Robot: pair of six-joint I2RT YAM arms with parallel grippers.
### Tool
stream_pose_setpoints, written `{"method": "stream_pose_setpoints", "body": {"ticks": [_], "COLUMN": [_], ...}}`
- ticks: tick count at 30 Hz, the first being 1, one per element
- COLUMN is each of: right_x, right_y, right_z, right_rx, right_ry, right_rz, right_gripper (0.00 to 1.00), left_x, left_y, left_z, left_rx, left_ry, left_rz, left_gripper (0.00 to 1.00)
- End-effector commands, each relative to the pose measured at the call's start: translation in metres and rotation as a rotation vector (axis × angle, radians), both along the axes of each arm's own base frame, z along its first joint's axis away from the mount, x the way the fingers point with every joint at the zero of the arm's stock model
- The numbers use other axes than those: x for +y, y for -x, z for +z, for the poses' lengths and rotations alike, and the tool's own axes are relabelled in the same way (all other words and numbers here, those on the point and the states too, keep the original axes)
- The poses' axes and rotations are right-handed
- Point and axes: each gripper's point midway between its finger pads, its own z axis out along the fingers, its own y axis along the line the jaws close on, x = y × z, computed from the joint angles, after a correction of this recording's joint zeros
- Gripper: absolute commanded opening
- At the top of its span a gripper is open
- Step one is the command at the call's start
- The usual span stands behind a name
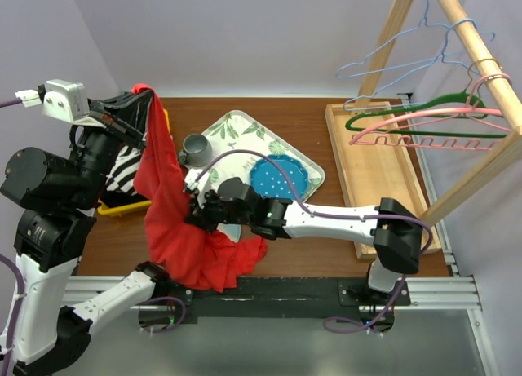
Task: Remove the tank top from the hanger
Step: Place the tank top in the bin.
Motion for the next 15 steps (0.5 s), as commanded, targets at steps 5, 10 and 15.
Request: {"method": "stream_pose_setpoints", "body": {"ticks": [5,10,15], "right_x": [-0.120,-0.147,-0.154], "right_y": [-0.060,-0.091,-0.103], "right_z": [0.167,0.217,0.272], "right_rx": [-0.232,-0.296,-0.337], "right_ry": [-0.037,0.021,-0.051], "right_rz": [-0.388,-0.442,-0.441], "right_gripper": [0.00,0.00,0.00], "left_x": [0.027,0.027,-0.006], "left_y": [0.006,0.019,0.039], "left_z": [-0.055,-0.091,-0.105], "left_rx": [0.108,0.090,0.027], "left_ry": [-0.073,-0.143,-0.281], "left_rz": [0.121,0.086,-0.124], "left_gripper": [0.41,0.89,0.99]}}
